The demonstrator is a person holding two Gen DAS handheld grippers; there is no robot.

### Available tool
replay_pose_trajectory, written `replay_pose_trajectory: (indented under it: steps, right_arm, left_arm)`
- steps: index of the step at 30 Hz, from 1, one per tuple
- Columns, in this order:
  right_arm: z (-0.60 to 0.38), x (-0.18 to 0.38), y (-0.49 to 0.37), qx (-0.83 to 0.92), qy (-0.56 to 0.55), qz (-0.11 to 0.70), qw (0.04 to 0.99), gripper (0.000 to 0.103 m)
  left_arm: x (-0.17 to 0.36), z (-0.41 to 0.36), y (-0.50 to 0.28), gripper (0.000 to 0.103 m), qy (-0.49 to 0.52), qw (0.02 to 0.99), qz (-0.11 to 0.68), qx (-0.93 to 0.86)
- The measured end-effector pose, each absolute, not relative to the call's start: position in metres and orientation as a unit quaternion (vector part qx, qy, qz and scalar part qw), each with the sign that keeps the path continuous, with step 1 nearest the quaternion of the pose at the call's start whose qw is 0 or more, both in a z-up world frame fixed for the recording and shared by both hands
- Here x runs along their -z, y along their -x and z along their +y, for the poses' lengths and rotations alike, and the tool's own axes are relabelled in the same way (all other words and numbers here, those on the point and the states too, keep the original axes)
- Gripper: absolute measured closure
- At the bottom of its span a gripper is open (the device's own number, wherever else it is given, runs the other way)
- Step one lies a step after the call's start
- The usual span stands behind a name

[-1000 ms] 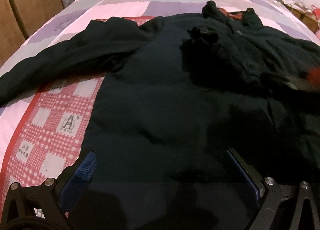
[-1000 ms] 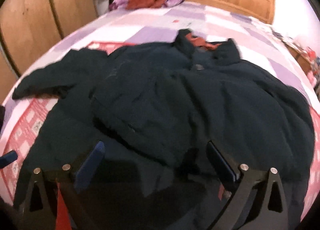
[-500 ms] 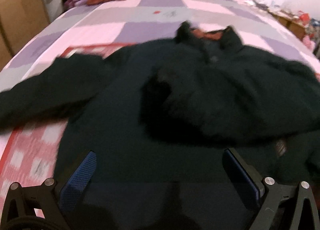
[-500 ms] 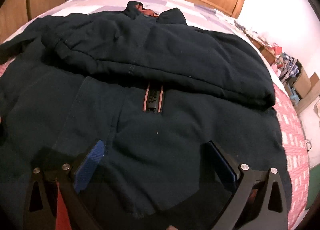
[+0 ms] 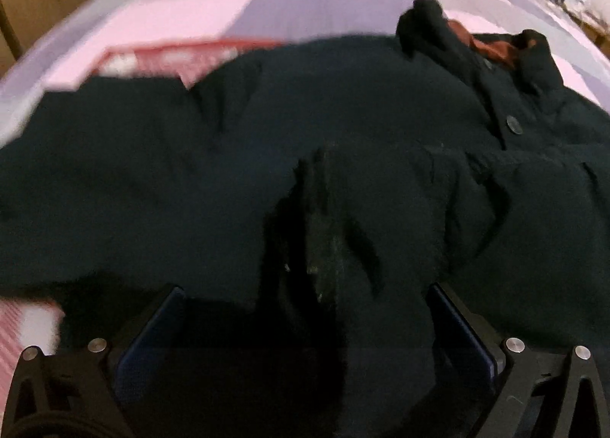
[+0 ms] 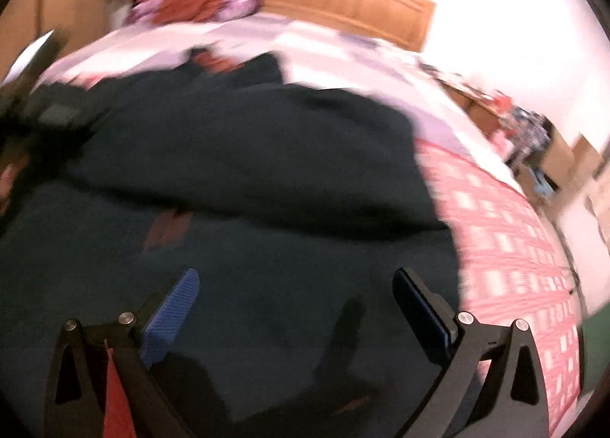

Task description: Fold large clothes

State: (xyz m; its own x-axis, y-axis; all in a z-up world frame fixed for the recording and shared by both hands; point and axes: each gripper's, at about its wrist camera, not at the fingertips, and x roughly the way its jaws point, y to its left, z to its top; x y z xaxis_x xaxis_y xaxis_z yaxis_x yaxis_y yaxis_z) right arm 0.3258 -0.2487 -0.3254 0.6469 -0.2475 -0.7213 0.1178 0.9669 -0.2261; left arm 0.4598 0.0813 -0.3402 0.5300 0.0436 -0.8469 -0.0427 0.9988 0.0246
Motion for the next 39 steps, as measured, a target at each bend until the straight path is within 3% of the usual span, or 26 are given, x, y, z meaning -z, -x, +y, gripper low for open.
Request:
replay_pose_trajectory:
  steps: [6, 10, 13, 18, 22, 26, 31, 35, 39]
  right_arm:
    - [-0.272, 0.311, -0.354, 0.046, 0.159, 0.393, 0.905, 0.001]
    - [-0.303, 0.267, -0.345, 0.078, 0.111, 0.332, 0.933, 0.001]
    - [-0.351, 0.256, -0.355, 0.119, 0.04, 0.34, 0.932, 0.0]
    - [-0.368, 0.275, -0.417, 0.139, 0.036, 0.38, 0.914, 0.001]
    - [-0.377, 0.331, -0.478, 0.169, 0.027, 0.458, 0.872, 0.001]
    - [-0.422, 0.353, -0.495, 0.211, -0.022, 0.468, 0.858, 0.001]
    - [-0.392, 0.33, -0.47, 0.245, 0.023, 0.405, 0.881, 0.002]
    - [-0.324, 0.302, -0.422, 0.159, 0.051, 0.321, 0.932, 0.002]
    - [-0.268, 0.327, -0.431, 0.053, 0.1, 0.361, 0.926, 0.002]
  left_arm:
    - [0.349, 0.083, -0.452, 0.0, 0.018, 0.881, 0.472, -0.04]
    - [0.355, 0.078, -0.45, 0.0, -0.001, 0.893, 0.448, -0.032]
    - [0.36, 0.075, -0.448, 0.0, 0.002, 0.903, 0.427, -0.037]
    - [0.364, 0.07, -0.446, 0.0, -0.009, 0.911, 0.41, -0.041]
    - [0.364, 0.069, -0.446, 0.0, -0.01, 0.914, 0.404, -0.034]
    - [0.365, 0.063, -0.445, 0.0, -0.022, 0.916, 0.4, -0.016]
    - [0.365, 0.065, -0.444, 0.0, -0.012, 0.916, 0.401, -0.015]
    - [0.365, 0.065, -0.444, 0.0, -0.013, 0.916, 0.4, -0.015]
    - [0.365, 0.066, -0.444, 0.0, -0.011, 0.917, 0.399, -0.014]
